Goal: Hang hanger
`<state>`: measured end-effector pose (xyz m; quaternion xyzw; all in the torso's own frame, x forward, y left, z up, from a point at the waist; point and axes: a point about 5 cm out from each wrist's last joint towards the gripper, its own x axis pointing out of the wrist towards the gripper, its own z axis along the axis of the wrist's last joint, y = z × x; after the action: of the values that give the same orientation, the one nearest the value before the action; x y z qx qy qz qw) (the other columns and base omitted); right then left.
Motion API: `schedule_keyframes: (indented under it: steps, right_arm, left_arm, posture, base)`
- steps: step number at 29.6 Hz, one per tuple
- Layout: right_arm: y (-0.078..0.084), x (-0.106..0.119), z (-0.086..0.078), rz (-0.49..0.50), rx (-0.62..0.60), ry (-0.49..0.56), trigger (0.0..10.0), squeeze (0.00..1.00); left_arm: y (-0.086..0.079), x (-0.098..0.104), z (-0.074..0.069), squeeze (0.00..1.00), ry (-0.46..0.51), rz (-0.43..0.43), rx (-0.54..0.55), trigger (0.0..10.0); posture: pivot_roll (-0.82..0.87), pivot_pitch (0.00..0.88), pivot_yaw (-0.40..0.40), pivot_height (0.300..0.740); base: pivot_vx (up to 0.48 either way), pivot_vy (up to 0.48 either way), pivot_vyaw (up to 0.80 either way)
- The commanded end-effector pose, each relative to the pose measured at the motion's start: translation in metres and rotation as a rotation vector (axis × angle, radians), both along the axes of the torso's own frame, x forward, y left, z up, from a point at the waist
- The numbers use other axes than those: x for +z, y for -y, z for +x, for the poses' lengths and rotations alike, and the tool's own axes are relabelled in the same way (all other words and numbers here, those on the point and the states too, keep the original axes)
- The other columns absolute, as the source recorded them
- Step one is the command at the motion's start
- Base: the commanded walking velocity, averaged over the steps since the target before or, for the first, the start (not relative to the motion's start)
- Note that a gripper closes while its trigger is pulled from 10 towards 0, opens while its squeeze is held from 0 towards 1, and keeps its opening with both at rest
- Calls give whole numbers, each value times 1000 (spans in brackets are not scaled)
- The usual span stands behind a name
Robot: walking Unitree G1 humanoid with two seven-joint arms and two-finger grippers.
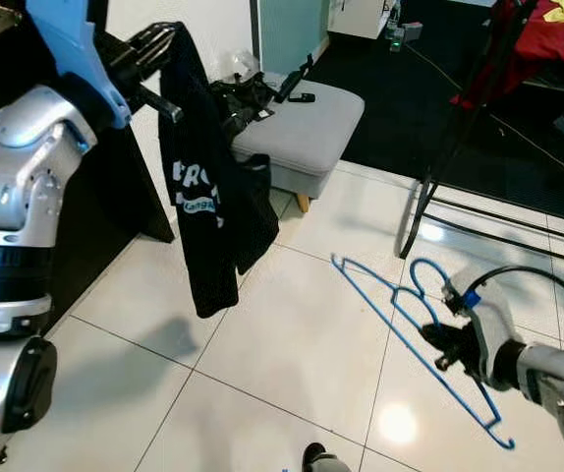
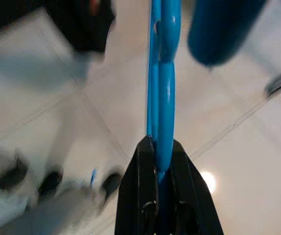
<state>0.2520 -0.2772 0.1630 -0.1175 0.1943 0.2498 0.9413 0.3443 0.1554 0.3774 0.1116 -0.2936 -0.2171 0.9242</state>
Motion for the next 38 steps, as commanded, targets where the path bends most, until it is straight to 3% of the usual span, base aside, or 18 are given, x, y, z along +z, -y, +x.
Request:
schedule_keyframes:
  steps: [1,2,3,5,9,14,20,25,38]
  right_arm:
    - [-5,24,6,91,15,168,10000,0]
    - [-5,38,9,176,4,249,10000,0]
    - [-5,38,9,176,4,249,10000,0]
    - [-3,56,9,279,4,334,10000,0]
    - [-1,67,3,331,53,372,10000,0]
    - [-2,74,-31,378,340,271,10000,0]
    - [0,76,-49,408,460,159,10000,0]
    - [1,77,-55,406,498,117,10000,0]
    - [-10,73,-48,395,543,86,10000,0]
  left_arm:
    - [11,8,-9,0,78,7,-82,10000]
    - [13,8,-11,0,94,13,-105,10000]
    - [13,8,-11,0,94,13,-105,10000]
    - [14,8,-12,0,114,26,-124,10000]
    - [14,9,-14,0,134,43,-141,10000]
    - [15,12,-23,0,198,105,-229,10000]
    - [18,12,-26,0,212,137,-268,10000]
    - [21,13,-30,0,226,145,-304,10000]
    - [35,16,-37,0,248,134,-375,10000]
  posture:
    - [-45,180,-9,740]
    - [-46,181,-9,740]
    - [-46,181,-9,740]
    - [-46,181,-9,740]
    - [-47,180,-7,740]
    - [-46,182,-7,740]
    - [-49,180,-5,740]
    - [-50,180,-4,740]
    - [-43,179,-3,740]
  base:
    - [0,0,0]
    - [0,0,0]
    - [0,0,0]
    - [0,0,0]
    - [0,0,0]
    - [0,0,0]
    - [0,0,0]
    - [0,0,0]
    - [0,0,0]
